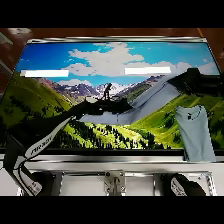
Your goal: Fold the shirts.
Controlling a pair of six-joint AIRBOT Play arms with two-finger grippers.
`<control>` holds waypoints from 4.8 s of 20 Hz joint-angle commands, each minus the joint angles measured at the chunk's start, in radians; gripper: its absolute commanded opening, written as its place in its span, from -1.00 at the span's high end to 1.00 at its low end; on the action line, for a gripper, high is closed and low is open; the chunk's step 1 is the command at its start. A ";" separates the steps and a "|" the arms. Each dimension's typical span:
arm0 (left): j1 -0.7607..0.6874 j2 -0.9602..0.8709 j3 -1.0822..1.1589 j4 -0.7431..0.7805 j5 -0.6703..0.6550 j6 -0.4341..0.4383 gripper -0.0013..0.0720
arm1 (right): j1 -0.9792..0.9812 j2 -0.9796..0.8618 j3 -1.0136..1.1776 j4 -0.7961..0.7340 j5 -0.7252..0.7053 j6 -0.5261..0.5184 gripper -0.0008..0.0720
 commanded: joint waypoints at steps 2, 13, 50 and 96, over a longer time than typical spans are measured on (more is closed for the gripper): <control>0.230 0.123 0.013 0.008 -0.175 0.114 0.88 | 0.063 0.001 0.001 -0.024 -0.037 0.019 0.82; 0.869 0.745 0.013 0.185 -0.459 0.070 0.88 | 0.772 -0.410 0.001 0.021 -0.690 0.013 0.82; 0.970 0.888 -0.044 0.189 -0.653 0.048 0.88 | 0.368 -0.761 -0.055 -0.025 -0.213 0.076 -0.77; 0.970 0.886 -0.043 0.185 -0.711 0.049 0.87 | -0.276 -0.505 0.741 -0.553 0.139 0.487 0.81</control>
